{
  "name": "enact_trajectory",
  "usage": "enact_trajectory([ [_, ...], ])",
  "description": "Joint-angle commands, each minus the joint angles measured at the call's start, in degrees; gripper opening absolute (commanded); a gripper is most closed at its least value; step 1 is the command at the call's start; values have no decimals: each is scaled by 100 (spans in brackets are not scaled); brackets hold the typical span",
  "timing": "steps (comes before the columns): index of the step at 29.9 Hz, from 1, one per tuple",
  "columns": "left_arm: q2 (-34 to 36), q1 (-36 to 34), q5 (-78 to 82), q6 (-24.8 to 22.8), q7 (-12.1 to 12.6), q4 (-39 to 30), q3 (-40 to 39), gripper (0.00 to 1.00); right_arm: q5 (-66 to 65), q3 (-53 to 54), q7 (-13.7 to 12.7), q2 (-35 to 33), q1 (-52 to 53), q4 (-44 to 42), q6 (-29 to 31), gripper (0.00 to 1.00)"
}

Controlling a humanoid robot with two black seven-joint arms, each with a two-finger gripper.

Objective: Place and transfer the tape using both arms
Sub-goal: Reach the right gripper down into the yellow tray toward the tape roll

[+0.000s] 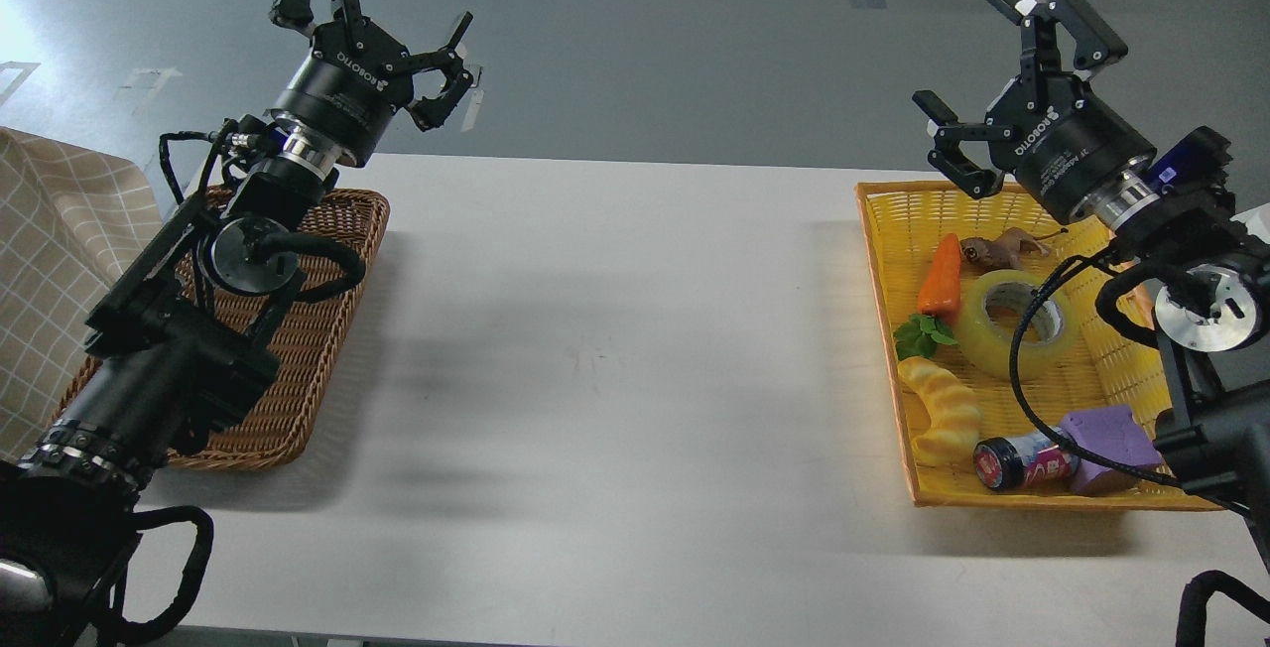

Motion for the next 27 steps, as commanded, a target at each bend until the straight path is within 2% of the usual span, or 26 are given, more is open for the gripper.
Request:
enact_trajectory([
  [1,-1,-6,-1,0,-2,5,-7,98,-668,-454,2,-523,71,56,0,100],
  [6,-18,3,-1,0,-2,5,-7,98,-1406,-1428,-59,-1225,325,178,0,100],
  [14,-1,-32,-1,0,-10,-4,-16,98,-1836,-2536,-112,-1964,704,293,0,100],
  [20,17,-41,-1,0,-10,5,-16,98,-2260,-2933,-341,-2465,880,381,0,100],
  [27,17,-50,-1,0,-19,5,-16,98,-2304,-3144,-324,-2792,933,381,0,100],
])
